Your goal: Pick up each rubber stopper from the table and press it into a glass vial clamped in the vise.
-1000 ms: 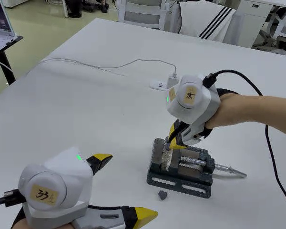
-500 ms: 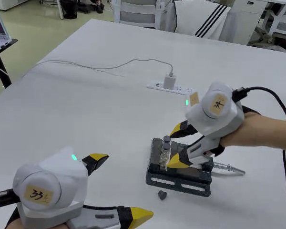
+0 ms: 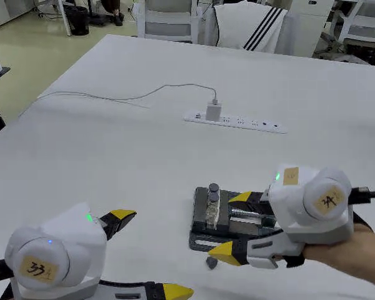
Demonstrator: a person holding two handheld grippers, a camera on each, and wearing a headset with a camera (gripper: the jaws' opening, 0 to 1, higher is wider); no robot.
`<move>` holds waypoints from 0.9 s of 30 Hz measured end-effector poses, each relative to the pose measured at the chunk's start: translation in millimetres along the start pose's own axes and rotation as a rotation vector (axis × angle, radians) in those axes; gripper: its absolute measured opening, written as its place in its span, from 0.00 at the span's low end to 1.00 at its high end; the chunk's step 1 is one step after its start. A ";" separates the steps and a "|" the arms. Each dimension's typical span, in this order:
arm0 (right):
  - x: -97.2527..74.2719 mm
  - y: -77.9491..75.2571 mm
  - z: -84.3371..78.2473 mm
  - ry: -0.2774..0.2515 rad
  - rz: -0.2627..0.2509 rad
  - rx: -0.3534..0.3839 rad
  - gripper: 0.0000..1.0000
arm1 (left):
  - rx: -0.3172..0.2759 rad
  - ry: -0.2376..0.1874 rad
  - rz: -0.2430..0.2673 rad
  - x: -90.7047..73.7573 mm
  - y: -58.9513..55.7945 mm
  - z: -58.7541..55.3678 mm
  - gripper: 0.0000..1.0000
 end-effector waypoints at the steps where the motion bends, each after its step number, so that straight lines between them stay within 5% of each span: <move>1: 0.5 0.0 -1.3 -0.017 -0.024 0.018 0.52 | 0.002 0.000 -0.002 0.3 -0.6 0.1 0.88; 7: 7.9 9.7 -18.3 -0.070 -0.093 0.109 0.44 | 0.003 -0.005 -0.013 3.5 -4.5 0.0 0.88; 27: 34.8 19.2 -54.7 -0.023 -0.138 0.206 0.18 | -0.020 -0.003 -0.007 2.7 -7.2 -5.6 0.87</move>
Point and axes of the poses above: the centre of the closed fingertips' face, and the gripper's own axes: x roughly forward along the fingers, y roughly to its left, z roughly out of its top, the point moved 7 cm from there along -x, roughly backward along the fingers, and after that the axes turned 15 degrees about x, right-handed, at the moved point
